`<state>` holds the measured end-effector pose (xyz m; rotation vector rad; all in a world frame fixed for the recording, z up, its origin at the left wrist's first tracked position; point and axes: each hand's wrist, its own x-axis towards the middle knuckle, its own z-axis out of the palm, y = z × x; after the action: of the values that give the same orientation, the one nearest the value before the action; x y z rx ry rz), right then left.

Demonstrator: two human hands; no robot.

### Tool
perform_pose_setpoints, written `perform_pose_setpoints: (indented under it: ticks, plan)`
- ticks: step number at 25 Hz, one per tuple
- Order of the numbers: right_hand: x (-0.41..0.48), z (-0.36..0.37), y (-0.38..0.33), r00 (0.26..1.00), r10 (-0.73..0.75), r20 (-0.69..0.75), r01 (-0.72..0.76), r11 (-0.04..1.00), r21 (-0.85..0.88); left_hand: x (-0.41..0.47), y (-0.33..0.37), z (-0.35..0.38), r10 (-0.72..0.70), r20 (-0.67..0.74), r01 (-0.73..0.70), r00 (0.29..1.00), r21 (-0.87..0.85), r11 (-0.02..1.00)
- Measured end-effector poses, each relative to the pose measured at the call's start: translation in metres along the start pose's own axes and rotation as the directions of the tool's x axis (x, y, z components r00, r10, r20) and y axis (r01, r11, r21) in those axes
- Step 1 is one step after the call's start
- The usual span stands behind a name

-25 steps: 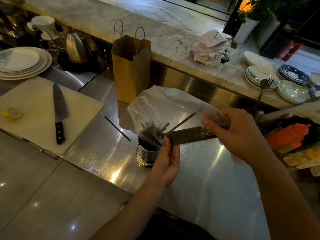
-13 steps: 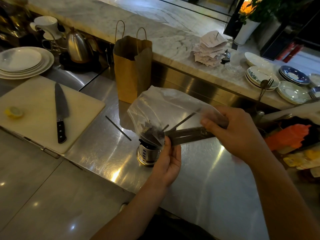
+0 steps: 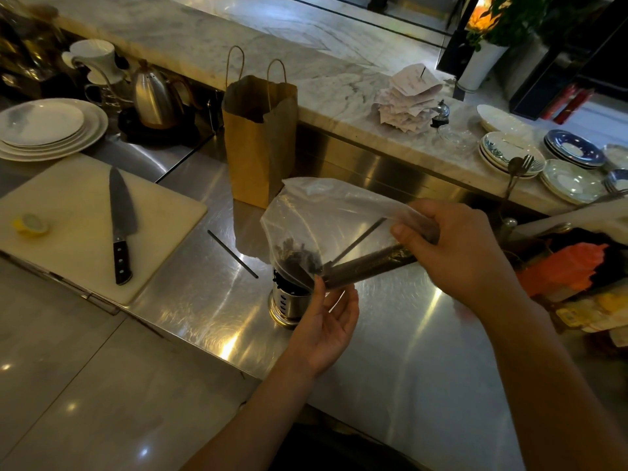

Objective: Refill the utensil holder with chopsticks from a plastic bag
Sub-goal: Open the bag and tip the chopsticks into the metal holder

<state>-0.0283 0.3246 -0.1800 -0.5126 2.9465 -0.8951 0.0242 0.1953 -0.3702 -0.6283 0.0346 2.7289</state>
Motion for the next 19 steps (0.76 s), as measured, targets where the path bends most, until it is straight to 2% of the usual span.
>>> perform_pose_setpoints:
  ticks: [5,9,12,15,17,18,19]
  plan:
    - [0.003,0.004,-0.002,0.999,-0.024,0.025,0.024,1.000,0.000,-0.009,0.026,-0.014,0.030,-0.115,0.002,0.993,0.268,0.963]
    - [0.007,0.007,-0.006,0.998,-0.056,0.040,0.057,0.998,-0.022,-0.022,0.049,-0.015,0.221,-0.209,-0.059,0.953,0.586,0.808]
    - [0.011,0.008,-0.006,0.995,-0.076,0.057,0.078,0.996,-0.031,-0.034,0.065,-0.014,0.451,-0.172,-0.162,0.876,0.776,0.610]
    - [0.016,0.010,-0.007,0.993,-0.085,0.080,0.088,0.995,-0.036,-0.040,0.081,-0.008,0.692,-0.011,-0.260,0.722,0.922,0.286]
    - [0.017,0.010,-0.008,0.994,-0.092,0.064,0.092,0.996,0.003,-0.040,0.089,0.002,0.766,0.123,-0.284,0.630,0.955,0.081]
    - [0.018,0.010,-0.010,0.994,-0.096,0.057,0.094,0.995,0.024,-0.039,0.091,0.006,0.777,0.156,-0.279,0.610,0.960,0.026]
    - [0.017,0.009,-0.010,0.994,-0.094,0.055,0.093,0.995,0.036,-0.036,0.093,0.008,0.781,0.155,-0.271,0.605,0.962,0.019]
